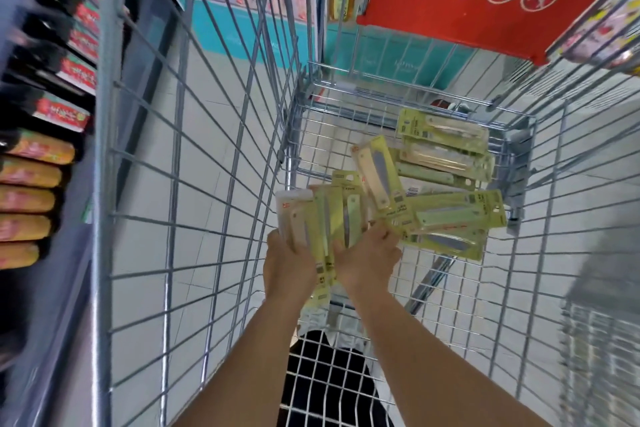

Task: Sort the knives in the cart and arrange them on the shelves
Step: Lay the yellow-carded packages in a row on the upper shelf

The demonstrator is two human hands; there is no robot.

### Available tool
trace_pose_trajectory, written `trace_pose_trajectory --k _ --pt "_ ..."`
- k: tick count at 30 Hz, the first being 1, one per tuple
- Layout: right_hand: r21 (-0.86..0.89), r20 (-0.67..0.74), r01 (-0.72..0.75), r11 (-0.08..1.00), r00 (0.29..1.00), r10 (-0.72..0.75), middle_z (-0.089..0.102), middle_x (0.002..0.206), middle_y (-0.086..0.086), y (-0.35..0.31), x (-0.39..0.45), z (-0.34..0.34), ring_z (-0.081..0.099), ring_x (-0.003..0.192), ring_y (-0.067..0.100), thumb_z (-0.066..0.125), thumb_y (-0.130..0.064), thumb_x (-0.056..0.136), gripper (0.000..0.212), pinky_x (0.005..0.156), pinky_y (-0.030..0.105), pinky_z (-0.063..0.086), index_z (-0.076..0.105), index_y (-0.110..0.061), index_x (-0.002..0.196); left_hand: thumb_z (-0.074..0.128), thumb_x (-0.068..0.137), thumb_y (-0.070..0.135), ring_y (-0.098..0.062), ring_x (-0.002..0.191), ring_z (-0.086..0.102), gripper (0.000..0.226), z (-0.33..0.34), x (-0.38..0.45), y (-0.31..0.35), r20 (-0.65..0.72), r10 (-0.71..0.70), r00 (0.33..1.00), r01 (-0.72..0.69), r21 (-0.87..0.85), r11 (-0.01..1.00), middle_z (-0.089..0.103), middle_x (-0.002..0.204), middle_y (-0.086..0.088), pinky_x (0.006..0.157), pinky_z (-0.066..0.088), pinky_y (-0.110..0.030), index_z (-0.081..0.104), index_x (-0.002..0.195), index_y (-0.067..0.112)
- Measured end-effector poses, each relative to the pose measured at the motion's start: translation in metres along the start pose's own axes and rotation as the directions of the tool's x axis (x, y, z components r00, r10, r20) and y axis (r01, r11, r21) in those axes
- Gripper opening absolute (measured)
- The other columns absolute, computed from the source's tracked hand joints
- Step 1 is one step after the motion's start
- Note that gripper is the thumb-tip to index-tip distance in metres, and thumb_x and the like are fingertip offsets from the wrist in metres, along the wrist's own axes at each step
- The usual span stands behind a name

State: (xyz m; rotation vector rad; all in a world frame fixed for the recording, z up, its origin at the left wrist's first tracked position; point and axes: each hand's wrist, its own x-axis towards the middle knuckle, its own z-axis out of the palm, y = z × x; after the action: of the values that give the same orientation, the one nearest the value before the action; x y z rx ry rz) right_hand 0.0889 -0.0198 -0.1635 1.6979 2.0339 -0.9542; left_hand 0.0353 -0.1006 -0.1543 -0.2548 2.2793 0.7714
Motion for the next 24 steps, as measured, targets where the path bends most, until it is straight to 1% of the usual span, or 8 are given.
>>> trace_pose_trajectory --k 3,7,11,14,16,20,22,24 --pt "0.061 0.005 0.013 0.998 1.000 -0.013 0.036 0.129 0.013 0.003 0.000 0.000 0.036 0.117 0.028 0.065 -0.038 0.084 0.058 0.099 0.035 0.034 0.036 -0.008 0.125 0.035 0.094 0.054 -0.019 0.074 0.060 0.044 0.002 0.001 -0.004 0.084 0.029 0.996 -0.028 -0.013 1.000 0.062 0.089 -0.001 0.053 0.041 -0.026 0.048 0.114 0.017" --pt "0.064 0.048 -0.032 0.997 0.998 0.029 0.044 0.129 0.012 0.001 0.006 0.000 0.039 0.119 0.030 0.063 -0.042 0.083 0.060 0.102 0.038 0.035 0.042 -0.007 0.126 0.038 0.094 0.053 -0.010 0.073 0.056 0.038 0.002 0.001 -0.007 0.062 0.012 0.998 -0.007 -0.070 0.997 0.056 0.085 0.009 0.053 0.039 -0.025 0.045 0.112 0.021" --pt "0.041 0.107 -0.023 0.999 0.994 0.019 0.041 0.131 0.015 -0.003 0.008 0.003 0.038 0.119 0.030 0.055 -0.049 0.086 0.060 0.099 0.038 0.038 0.045 -0.006 0.127 0.039 0.095 0.049 -0.012 0.077 0.058 0.029 -0.001 0.005 -0.010 0.093 -0.034 0.995 0.048 -0.155 0.987 0.057 0.089 0.007 0.057 0.042 -0.026 0.043 0.110 0.024" --pt "0.211 0.137 -0.011 0.977 0.990 -0.018 0.048 0.107 0.004 -0.003 0.003 0.001 0.056 0.091 0.021 0.058 -0.039 0.087 0.039 0.073 0.031 0.049 0.049 -0.010 0.110 0.041 0.096 0.038 -0.016 0.081 0.060 0.027 -0.004 0.005 -0.010 0.135 -0.039 0.990 0.067 -0.203 0.977 0.060 0.093 0.001 0.061 0.045 -0.029 0.047 0.113 0.018" --pt "0.277 0.172 0.020 0.961 0.983 -0.070 0.054 0.078 -0.004 -0.003 0.001 -0.001 0.055 0.063 0.013 0.056 -0.035 0.088 0.026 0.051 0.026 0.039 0.051 -0.012 0.098 0.040 0.096 0.033 -0.014 0.079 0.059 0.023 -0.006 0.003 -0.009 0.151 -0.056 0.987 0.090 -0.230 0.969 0.060 0.092 0.001 0.055 0.041 -0.026 0.048 0.113 0.021" --pt "0.326 0.255 0.045 0.944 0.958 -0.134 0.046 0.060 -0.007 -0.002 -0.008 -0.005 0.042 0.048 0.009 0.047 -0.035 0.091 0.023 0.046 0.024 0.030 0.047 -0.022 0.072 0.039 0.094 0.024 -0.014 0.076 0.059 0.019 -0.012 -0.004 -0.006 0.187 -0.057 0.981 0.108 -0.273 0.956 0.062 0.090 0.000 0.055 0.042 -0.026 0.054 0.106 0.023" --pt "0.394 0.248 0.031 0.918 0.959 -0.139 0.045 0.061 -0.006 -0.001 -0.015 -0.010 0.041 0.047 0.009 0.046 -0.035 0.092 0.022 0.044 0.024 0.032 0.047 -0.023 0.074 0.041 0.093 0.022 -0.015 0.073 0.059 0.017 -0.016 -0.010 -0.004 0.215 -0.039 0.976 0.102 -0.292 0.951 0.064 0.088 -0.001 0.060 0.048 -0.030 0.057 0.096 0.026" --pt "0.441 0.225 0.028 0.897 0.964 -0.140 0.049 0.066 -0.004 -0.001 -0.022 -0.020 0.044 0.051 0.011 0.046 -0.036 0.093 0.019 0.045 0.024 0.034 0.051 -0.020 0.084 0.043 0.093 0.022 -0.017 0.080 0.064 0.015 -0.021 -0.018 0.000 0.251 -0.022 0.968 0.100 -0.304 0.947 0.066 0.091 0.000 0.072 0.054 -0.035 0.057 0.097 0.027"
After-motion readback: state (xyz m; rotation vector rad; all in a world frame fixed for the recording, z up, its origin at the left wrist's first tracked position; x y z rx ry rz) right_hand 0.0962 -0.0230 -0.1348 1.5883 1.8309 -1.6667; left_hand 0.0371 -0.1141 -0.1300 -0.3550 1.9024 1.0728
